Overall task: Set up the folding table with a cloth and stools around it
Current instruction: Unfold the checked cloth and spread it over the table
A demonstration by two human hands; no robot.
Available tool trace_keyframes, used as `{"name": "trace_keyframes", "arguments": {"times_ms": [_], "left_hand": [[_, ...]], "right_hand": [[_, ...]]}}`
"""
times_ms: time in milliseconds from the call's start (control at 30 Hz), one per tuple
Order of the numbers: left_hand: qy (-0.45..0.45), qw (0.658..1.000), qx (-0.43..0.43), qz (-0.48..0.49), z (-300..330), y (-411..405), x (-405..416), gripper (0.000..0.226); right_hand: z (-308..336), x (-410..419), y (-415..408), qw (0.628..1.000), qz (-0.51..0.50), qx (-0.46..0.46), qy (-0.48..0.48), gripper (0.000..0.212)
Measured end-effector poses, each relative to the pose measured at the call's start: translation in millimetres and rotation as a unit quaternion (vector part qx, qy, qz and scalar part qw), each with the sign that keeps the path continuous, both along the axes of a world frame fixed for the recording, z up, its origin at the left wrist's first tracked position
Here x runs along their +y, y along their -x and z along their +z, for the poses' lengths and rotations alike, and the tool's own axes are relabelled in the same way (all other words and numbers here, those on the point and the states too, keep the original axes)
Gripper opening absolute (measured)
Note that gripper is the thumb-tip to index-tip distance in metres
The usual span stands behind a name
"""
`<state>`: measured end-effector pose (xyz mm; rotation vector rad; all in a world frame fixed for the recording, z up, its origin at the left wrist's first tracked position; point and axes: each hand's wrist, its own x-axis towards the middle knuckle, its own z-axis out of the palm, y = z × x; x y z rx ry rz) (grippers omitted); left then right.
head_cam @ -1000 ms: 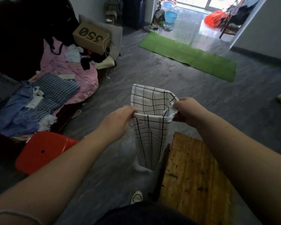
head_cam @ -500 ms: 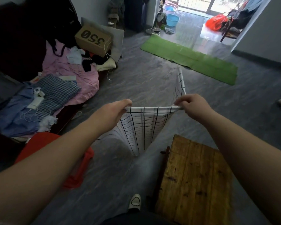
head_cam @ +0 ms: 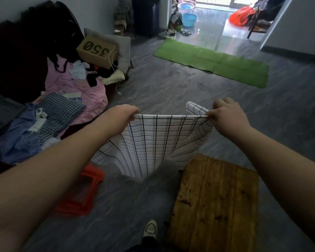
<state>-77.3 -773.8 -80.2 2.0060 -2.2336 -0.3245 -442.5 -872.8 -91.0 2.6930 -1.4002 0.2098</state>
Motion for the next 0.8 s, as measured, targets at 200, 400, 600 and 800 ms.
{"name": "trace_keyframes", "arguments": {"times_ms": [200, 400, 600, 800], "left_hand": [[0.005, 0.993, -0.112, 0.042, -8, 43, -45, 0.023], [0.095, 0.981, -0.146, 0.088, 4, 78, -90, 0.020], [0.100, 0.977, -0.141, 0.127, 17, 95, -117, 0.019], [0.136, 0.976, -0.100, 0.138, 28, 113, -141, 0.026]], "right_hand": [[-14, -41, 49, 0.994, 0.004, -0.092, -0.057, 0.020], [-22, -92, 74, 0.935, -0.102, -0.285, -0.187, 0.020], [-32, -137, 80, 0.924, -0.104, -0.303, -0.207, 0.015], [-23, -168, 91, 0.938, -0.093, -0.292, -0.162, 0.023]]}}
